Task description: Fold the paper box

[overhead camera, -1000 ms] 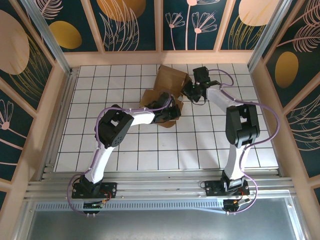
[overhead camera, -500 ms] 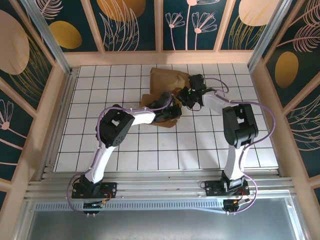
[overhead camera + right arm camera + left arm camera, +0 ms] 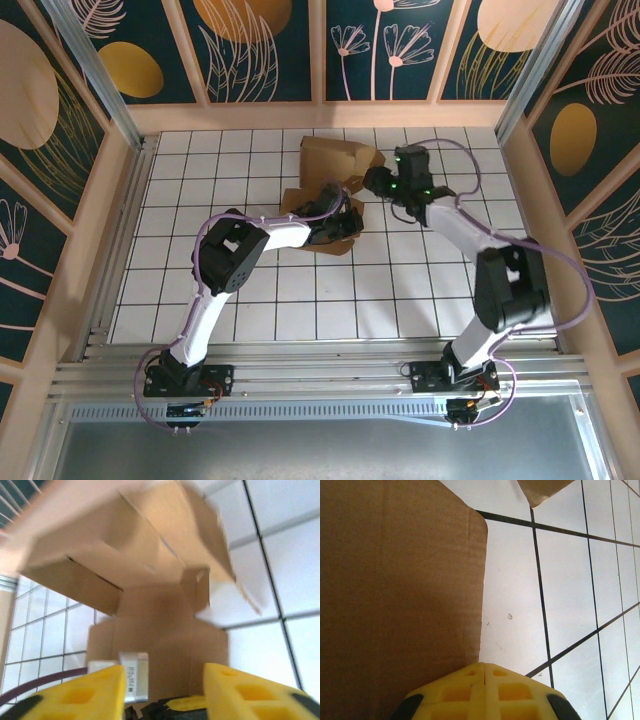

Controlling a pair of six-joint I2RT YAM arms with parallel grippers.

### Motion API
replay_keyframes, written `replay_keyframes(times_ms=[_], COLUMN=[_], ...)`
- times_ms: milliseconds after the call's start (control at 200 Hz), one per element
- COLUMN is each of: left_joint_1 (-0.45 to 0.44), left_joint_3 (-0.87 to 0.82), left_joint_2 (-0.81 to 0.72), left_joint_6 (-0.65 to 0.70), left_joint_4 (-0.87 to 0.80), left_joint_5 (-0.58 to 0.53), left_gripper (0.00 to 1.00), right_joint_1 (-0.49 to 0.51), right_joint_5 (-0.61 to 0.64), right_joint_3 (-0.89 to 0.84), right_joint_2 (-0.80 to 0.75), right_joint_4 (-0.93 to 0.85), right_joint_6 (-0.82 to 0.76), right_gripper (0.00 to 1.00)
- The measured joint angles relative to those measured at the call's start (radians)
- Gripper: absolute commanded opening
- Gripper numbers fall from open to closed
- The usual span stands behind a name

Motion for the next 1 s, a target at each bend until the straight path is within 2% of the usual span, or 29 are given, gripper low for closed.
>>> replay_keyframes(times_ms=[100, 255, 425, 596, 676, 856, 996], left_joint_1=[0.0, 0.0, 0.0, 0.0, 0.0, 0.0, 0.001], left_joint_3=[0.0, 0.0, 0.0, 0.0, 0.0, 0.0, 0.002], left_joint_2=[0.0, 0.0, 0.0, 0.0, 0.0, 0.0, 0.001], left_joint_6=[0.0, 0.0, 0.0, 0.0, 0.0, 0.0, 0.0], left_joint_4=[0.001, 0.002, 0.002, 0.002, 0.002, 0.002, 0.001], left_joint_5=[0.0, 0.0, 0.0, 0.0, 0.0, 0.003, 0.007], left_gripper=[0.0, 0.0, 0.0, 0.0, 0.0, 0.0, 0.0], right_joint_1=[-0.088, -0.196, -0.2, -0.196, -0.195, -0.192, -0.18], right_joint_5=[-0.097, -0.233, -0.327, -0.359, -0.354, -0.336, -0.331], right_joint_3=[-0.032, 0.033, 0.056, 0.093, 0.103, 0.11, 0.117], right_joint_2=[-0.054, 0.065, 0.206, 0.293, 0.311, 0.319, 0.323], right_joint_4=[0.092, 0.116, 0.142, 0.182, 0.209, 0.243, 0.245], right_joint_6=[-0.139, -0.302, -0.373, -0.378, -0.375, -0.38, -0.37], right_gripper=[0.75, 0.72, 0.59, 0.45, 0.38, 0.14, 0.01])
